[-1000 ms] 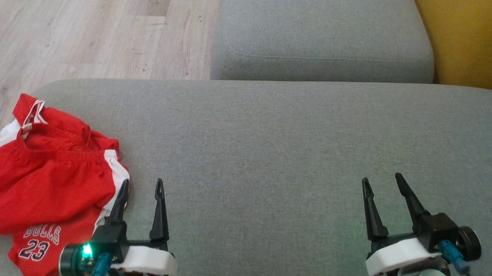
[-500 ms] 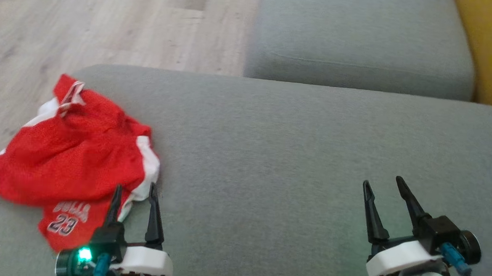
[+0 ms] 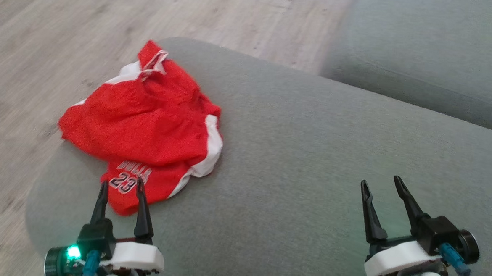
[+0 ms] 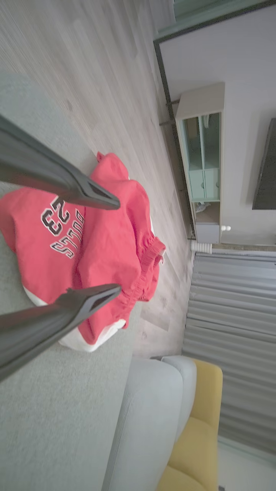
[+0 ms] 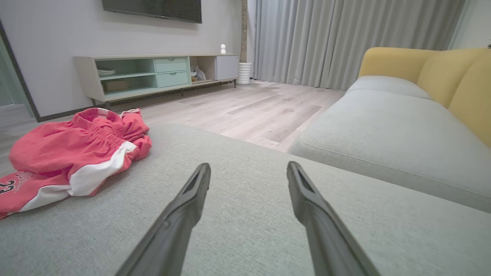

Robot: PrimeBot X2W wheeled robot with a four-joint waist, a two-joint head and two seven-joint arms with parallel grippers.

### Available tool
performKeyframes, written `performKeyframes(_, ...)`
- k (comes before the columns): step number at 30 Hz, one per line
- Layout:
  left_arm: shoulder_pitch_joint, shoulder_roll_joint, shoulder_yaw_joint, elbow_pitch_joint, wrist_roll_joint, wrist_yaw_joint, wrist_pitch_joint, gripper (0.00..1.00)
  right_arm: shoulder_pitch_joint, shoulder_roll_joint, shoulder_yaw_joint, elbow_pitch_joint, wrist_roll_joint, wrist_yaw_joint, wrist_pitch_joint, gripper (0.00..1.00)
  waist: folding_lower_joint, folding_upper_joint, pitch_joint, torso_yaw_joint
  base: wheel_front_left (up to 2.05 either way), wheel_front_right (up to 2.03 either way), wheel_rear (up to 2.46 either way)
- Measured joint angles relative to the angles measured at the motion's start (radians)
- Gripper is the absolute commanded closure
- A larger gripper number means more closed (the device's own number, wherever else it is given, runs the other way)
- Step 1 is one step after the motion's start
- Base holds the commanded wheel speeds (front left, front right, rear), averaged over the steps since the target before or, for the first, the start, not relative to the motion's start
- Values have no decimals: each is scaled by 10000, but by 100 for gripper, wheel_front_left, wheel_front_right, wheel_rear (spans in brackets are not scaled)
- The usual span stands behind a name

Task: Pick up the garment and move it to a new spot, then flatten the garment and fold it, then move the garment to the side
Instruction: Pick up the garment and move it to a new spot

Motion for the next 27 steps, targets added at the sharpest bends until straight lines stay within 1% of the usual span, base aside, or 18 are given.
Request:
performKeyframes(5,-17,4,56,-186,-8,-15,0,0,-9,0,2,-10,-35,0,0,0,0,0,213,621,0,0,0)
performKeyframes(11,-463,8,445,-920,362,-50,0,0,-12,0,-15,-125,-493,0,0,0,0,0,614,812,0,0,0)
performKeyframes(15,-1582,184,1032,-1446,520,-219,-2,0,-132,-6,-115,-268,-947,0,0,0,1,0,1133,756,0,0,0)
performKeyframes(18,-2894,468,1342,-1381,520,-546,-29,0,-390,-6,-115,-318,-1281,0,0,0,2,0,1614,657,0,0,0)
performKeyframes(21,-4339,903,1310,-318,600,-980,0,0,-646,-13,-173,-453,-1651,0,0,0,2,0,2143,515,0,0,0)
performKeyframes(24,-5869,1160,1064,1116,723,-1404,848,0,-837,-15,-384,-598,-2174,0,0,0,2,0,2708,380,0,0,0)
performKeyframes(27,-7526,1283,851,2495,832,-1559,1824,0,-983,-67,-692,-821,-2550,0,-2,0,4,0,3281,255,0,0,0)
